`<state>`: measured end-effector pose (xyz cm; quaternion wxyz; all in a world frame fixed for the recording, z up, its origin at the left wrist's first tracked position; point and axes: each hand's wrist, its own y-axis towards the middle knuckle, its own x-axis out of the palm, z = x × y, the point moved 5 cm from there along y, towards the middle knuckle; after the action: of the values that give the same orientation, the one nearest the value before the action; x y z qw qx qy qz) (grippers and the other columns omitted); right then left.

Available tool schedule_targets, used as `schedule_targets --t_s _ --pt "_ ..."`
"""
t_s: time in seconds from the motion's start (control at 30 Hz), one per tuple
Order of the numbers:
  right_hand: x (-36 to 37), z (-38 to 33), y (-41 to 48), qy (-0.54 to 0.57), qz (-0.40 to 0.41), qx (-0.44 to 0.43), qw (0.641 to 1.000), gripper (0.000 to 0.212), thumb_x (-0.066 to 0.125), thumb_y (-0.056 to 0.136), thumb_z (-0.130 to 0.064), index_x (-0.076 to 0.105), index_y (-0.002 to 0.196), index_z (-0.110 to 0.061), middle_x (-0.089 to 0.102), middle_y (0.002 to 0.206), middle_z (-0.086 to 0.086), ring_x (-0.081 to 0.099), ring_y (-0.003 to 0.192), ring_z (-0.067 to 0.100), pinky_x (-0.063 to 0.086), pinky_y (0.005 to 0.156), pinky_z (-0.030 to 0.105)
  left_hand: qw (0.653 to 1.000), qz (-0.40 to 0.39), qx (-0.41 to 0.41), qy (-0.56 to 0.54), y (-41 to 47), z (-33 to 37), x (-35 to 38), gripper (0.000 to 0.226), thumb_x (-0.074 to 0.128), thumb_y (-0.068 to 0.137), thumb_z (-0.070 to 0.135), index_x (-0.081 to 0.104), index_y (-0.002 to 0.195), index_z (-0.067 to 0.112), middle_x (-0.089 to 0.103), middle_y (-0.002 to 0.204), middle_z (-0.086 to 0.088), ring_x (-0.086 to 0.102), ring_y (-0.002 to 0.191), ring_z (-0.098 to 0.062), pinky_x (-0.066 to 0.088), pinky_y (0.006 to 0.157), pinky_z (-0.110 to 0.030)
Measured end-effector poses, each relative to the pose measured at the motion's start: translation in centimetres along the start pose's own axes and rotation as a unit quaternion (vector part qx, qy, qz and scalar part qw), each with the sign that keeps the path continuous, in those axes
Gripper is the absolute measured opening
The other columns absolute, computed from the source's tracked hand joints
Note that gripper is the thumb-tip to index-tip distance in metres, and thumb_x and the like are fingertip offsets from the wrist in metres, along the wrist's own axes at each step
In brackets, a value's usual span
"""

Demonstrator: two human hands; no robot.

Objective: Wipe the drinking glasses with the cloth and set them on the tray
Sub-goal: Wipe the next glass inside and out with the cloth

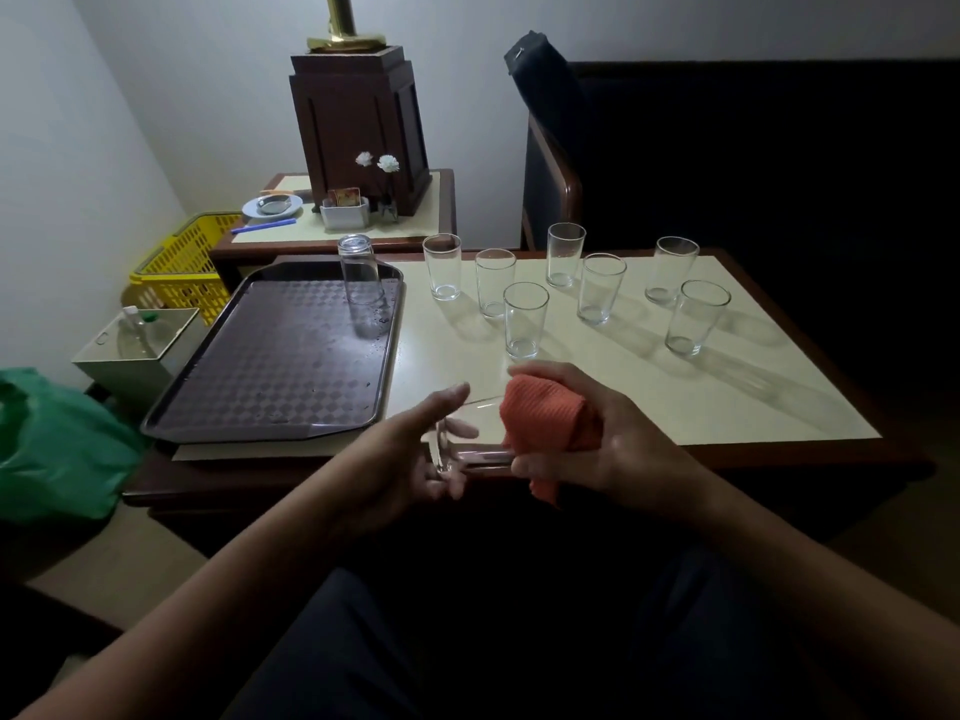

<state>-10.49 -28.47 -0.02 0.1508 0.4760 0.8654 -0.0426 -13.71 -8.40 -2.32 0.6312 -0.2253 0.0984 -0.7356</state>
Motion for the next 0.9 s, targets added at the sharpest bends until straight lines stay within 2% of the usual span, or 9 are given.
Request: schedule_targets --t_s 0.1,0.2,0.27,0.37,0.47,0.6,0.7,0.77,0.9 --pt "-0.6 -0.9 -0.1 0.024 0.009 -0.052 0.998 0.083 0.09 0.08 -0.003 0.056 0.148 -0.036 0.069 0.129 0.002 0.076 0.104 0.022 0.064 0.086 0.035 0.99 -0.052 -0.065 -0.115 0.0 -1.0 0.5 0.054 0.053 0.097 0.054 0.063 0.1 0.001 0.067 0.074 -0.02 0.058 0.045 -0.019 0.047 0.041 -0.021" --pt "-2.3 0.0 0.4 0.049 0.068 -0.024 0.996 0.062 0.08 0.088 0.005 0.065 0.138 -0.028 0.078 0.118 0.004 0.077 0.107 0.019 0.062 0.084 0.027 0.989 -0.031 -0.042 -0.135 0.2 -0.5 0.2 0.051 0.056 0.093 0.054 0.062 0.102 0.004 0.065 0.078 -0.022 0.057 0.048 -0.022 0.049 0.044 -0.022" --pt "-4.1 1.7 0.7 -0.024 0.129 0.02 0.991 0.051 0.079 0.091 0.001 0.07 0.124 -0.036 0.078 0.111 -0.001 0.077 0.101 0.017 0.061 0.077 0.023 0.989 -0.006 -0.02 -0.15 0.3 0.2 -0.6 0.053 0.059 0.089 0.052 0.059 0.108 0.002 0.064 0.078 -0.023 0.056 0.048 -0.022 0.052 0.045 -0.023" --pt "-5.2 3.9 0.8 -0.079 0.125 0.143 0.979 0.048 0.071 0.092 0.006 0.067 0.12 -0.033 0.076 0.108 0.003 0.077 0.094 0.021 0.065 0.079 0.035 0.993 0.013 -0.001 -0.117 0.4 0.5 -1.8 0.061 0.062 0.088 0.05 0.059 0.12 -0.002 0.063 0.084 -0.026 0.058 0.052 -0.021 0.055 0.051 -0.023" --pt "-4.3 4.3 1.1 0.1 0.076 0.211 0.969 0.041 0.062 0.095 0.009 0.059 0.132 -0.01 0.073 0.103 0.013 0.077 0.084 0.019 0.061 0.081 0.035 0.999 0.01 0.013 -0.048 0.5 0.2 -1.7 0.061 0.067 0.091 0.051 0.06 0.124 0.0 0.064 0.088 -0.025 0.057 0.055 -0.021 0.053 0.057 -0.025" --pt "-2.6 2.0 1.2 0.251 0.039 0.145 0.956 0.04 0.052 0.101 -0.022 0.064 0.136 -0.007 0.068 0.106 0.024 0.067 0.104 0.04 0.053 0.098 0.044 1.0 0.003 -0.013 -0.009 1.1 -1.0 -0.7 0.06 0.071 0.089 0.051 0.06 0.12 0.001 0.06 0.073 -0.009 0.055 0.053 -0.018 0.045 0.055 -0.024" --pt "-1.8 -0.8 0.4 0.061 0.041 -0.008 0.997 0.042 0.048 0.107 -0.001 0.068 0.14 -0.019 0.07 0.137 -0.001 0.07 0.109 0.026 0.056 0.089 0.035 0.998 0.011 -0.046 -0.03 1.1 -1.4 -0.7 0.047 0.063 0.092 0.049 0.062 0.106 0.004 0.061 0.079 -0.01 0.057 0.054 -0.018 0.046 0.051 -0.022" --pt "-1.6 -2.5 -0.4 -0.073 -0.006 -0.097 0.993 0.061 0.061 0.098 0.011 0.064 0.145 -0.028 0.06 0.15 -0.015 0.064 0.127 0.009 0.056 0.099 0.026 0.998 0.009 -0.061 -0.033 1.3 -1.6 -1.5 0.047 0.069 0.092 0.049 0.065 0.101 0.002 0.063 0.085 -0.013 0.06 0.06 -0.021 0.047 0.059 -0.027" --pt "-1.2 -2.8 -0.6 -0.213 -0.1 -0.109 0.966 0.077 0.075 0.089 0.008 0.058 0.146 -0.041 0.043 0.161 -0.025 0.04 0.152 0.006 0.05 0.116 0.037 0.998 -0.012 -0.058 -0.022 1.0 -1.4 -2.3 0.067 0.083 0.075 0.052 0.064 0.114 0.001 0.064 0.104 -0.019 0.059 0.076 -0.027 0.043 0.071 -0.033"
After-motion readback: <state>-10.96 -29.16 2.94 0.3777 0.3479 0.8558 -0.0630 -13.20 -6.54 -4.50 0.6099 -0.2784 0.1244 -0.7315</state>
